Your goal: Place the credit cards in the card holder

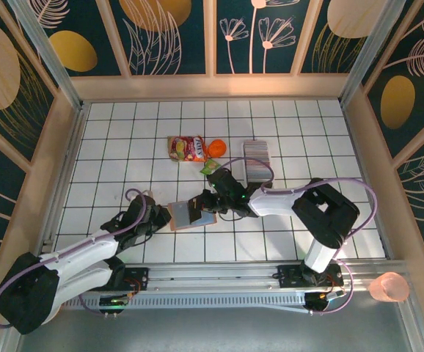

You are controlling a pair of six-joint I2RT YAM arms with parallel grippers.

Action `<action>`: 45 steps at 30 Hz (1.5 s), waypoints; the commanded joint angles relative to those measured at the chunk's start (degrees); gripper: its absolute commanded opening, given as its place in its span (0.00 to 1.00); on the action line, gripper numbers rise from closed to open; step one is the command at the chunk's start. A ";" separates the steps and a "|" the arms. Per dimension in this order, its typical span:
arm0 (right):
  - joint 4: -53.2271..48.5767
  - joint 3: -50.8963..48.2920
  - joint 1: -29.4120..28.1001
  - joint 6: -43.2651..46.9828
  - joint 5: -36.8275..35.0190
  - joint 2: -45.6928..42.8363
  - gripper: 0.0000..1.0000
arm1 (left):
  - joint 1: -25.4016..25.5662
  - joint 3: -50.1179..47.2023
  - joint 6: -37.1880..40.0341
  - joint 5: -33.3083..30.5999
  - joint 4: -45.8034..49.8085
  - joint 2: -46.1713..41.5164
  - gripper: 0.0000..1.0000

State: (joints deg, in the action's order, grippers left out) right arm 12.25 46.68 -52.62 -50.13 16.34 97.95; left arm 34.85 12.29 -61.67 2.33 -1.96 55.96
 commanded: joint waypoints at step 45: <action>-49.92 5.94 25.75 123.87 -9.44 -19.23 0.00 | 0.28 -1.04 8.31 3.39 -5.43 -6.83 0.08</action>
State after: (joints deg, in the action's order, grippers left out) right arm -37.71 53.95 -27.03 72.66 6.09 77.67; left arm 34.85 11.84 -54.81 5.43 -5.87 49.12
